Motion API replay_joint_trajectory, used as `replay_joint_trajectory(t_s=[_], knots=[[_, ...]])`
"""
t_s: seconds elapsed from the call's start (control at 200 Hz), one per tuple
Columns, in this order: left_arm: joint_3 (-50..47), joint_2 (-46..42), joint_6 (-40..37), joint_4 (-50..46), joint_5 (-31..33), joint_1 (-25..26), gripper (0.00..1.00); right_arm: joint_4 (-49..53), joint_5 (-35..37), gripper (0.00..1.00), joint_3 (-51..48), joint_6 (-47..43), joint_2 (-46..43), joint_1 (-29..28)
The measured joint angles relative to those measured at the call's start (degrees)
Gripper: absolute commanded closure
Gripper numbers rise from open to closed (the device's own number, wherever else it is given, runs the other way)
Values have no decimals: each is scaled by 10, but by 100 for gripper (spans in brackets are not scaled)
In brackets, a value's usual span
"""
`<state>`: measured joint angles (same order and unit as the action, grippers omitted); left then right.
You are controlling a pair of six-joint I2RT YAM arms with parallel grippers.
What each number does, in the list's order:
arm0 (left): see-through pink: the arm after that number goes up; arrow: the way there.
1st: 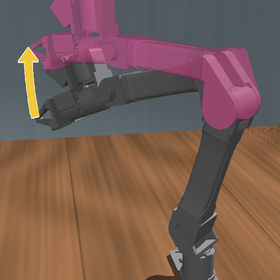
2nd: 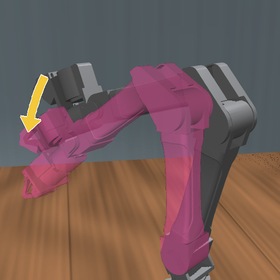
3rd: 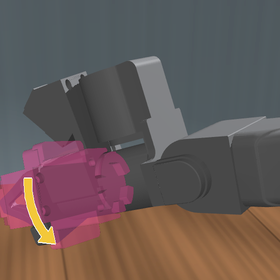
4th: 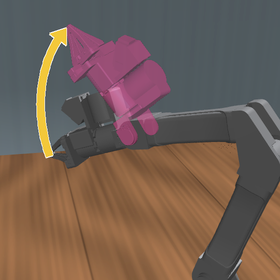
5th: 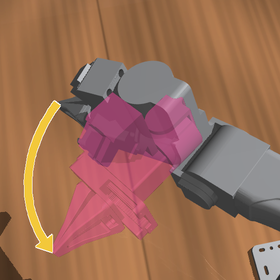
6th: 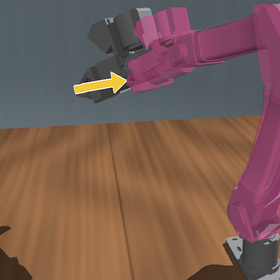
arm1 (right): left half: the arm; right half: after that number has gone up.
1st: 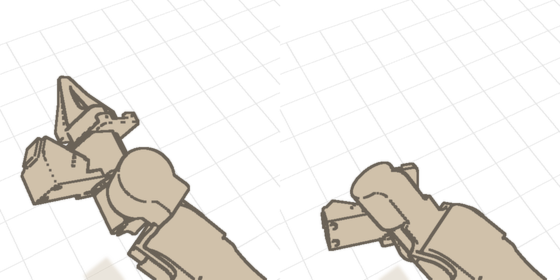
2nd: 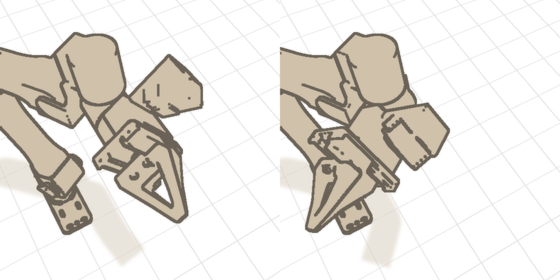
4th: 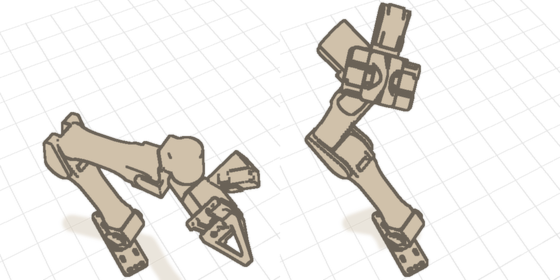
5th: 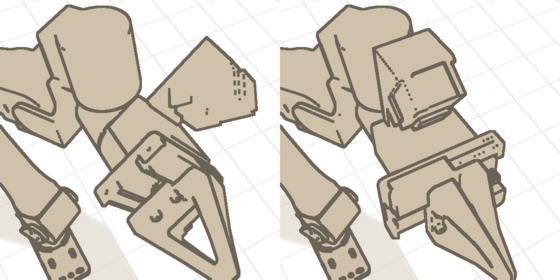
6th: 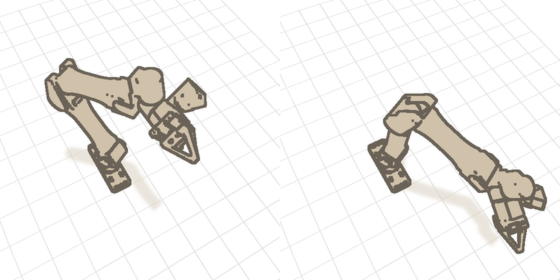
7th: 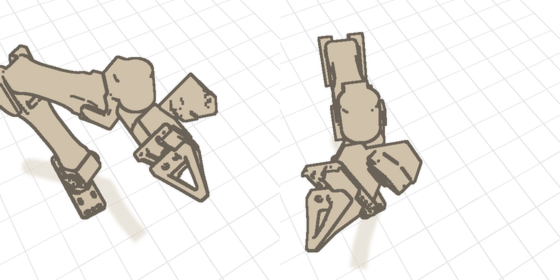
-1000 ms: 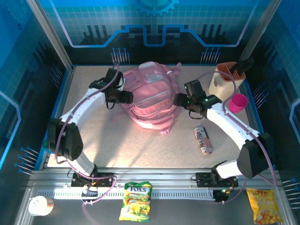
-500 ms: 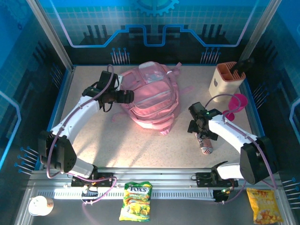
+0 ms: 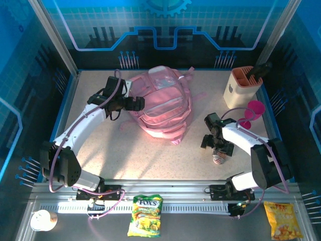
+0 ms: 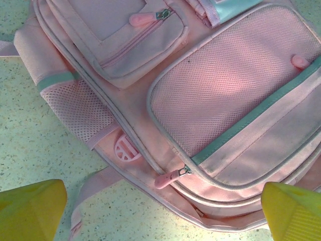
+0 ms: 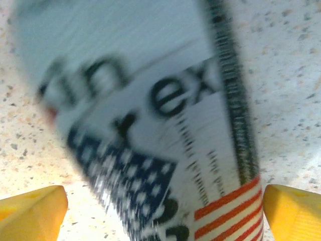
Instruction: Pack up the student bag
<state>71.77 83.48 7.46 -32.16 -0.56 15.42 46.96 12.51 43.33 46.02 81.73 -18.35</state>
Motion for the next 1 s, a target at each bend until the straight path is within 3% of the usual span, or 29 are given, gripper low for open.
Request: replay_joint_trajectory(t_s=[0.35,0.695,0.78,1.001], knots=[[0,0,-1,4,-30,0,1,-21,-25,14,-10,16,-5,-3],[0,0,-3,4,-54,5,1,-47,-25,44,-26,64,-10,6],[1,2,-7,3,-56,21,1,-55,-24,49,-32,70,-19,11],[37,51,-52,-5,-47,98,6,-72,-23,54,-39,69,-45,13]])
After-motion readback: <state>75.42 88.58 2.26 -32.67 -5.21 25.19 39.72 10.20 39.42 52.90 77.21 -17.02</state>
